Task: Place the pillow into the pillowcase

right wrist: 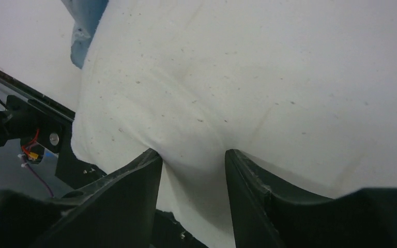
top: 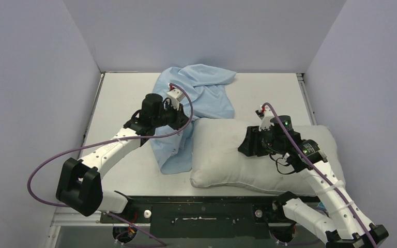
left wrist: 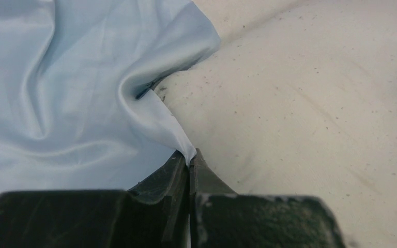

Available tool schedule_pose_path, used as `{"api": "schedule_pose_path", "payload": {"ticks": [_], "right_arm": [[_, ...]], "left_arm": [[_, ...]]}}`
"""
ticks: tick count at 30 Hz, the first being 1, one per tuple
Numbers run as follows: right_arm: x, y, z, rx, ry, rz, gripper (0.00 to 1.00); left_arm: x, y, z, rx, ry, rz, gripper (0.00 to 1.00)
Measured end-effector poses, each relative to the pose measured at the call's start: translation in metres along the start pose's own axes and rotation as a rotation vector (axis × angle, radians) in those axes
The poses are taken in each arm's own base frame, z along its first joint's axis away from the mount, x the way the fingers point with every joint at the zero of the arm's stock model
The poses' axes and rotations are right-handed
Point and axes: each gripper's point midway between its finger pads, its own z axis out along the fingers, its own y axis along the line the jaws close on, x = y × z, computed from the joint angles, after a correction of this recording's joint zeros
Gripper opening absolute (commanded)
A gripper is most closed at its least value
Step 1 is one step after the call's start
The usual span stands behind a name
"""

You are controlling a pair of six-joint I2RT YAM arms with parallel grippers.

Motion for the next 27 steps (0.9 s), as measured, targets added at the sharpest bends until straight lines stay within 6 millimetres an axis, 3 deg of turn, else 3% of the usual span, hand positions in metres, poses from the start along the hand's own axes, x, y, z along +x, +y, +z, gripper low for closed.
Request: {"api": "schedule_pose_path", "payload": {"ticks": [3,8,11,13,16,18,22,25,27], "right_arm": [[-0.007,0.009,-0.003,-0.025,-0.007,-0.019,0.73],[-0.067,0.034,-0.021,-0.075,-0.145,-0.098,0.97],[-0.1,0.044,-0.02,-0.092,-0.212,-0.161,1.0],[-0.113,0.045,-0.01,-0.089,-0.217,-0.202,1.0],[-0.127,0.039,0.021,-0.075,-0.185,-0.266,1.0],[-0.129,0.031,0.054,-0.068,-0.127,-0.304,1.0],[-0.109,0.012,0.124,-0.083,0.048,-0.343,0.97],[-0.086,0.004,0.157,-0.117,0.151,-0.35,0.82],[-0.074,0.007,0.167,-0.149,0.189,-0.358,0.6]], "left_arm": [[0.001,0.0,0.0,-0.001,0.002,0.001,0.0],[0.008,0.005,0.0,-0.022,0.016,0.01,0.0],[0.014,0.008,0.0,-0.035,0.031,0.013,0.0],[0.017,0.009,-0.001,-0.039,0.034,0.02,0.0],[0.019,0.009,-0.003,-0.039,0.038,0.026,0.0],[0.019,0.009,-0.004,-0.039,0.038,0.03,0.0],[0.02,0.009,-0.006,-0.04,0.037,0.034,0.0],[0.02,0.009,-0.006,-0.044,0.038,0.033,0.0],[0.021,0.01,-0.007,-0.048,0.039,0.033,0.0]]}}
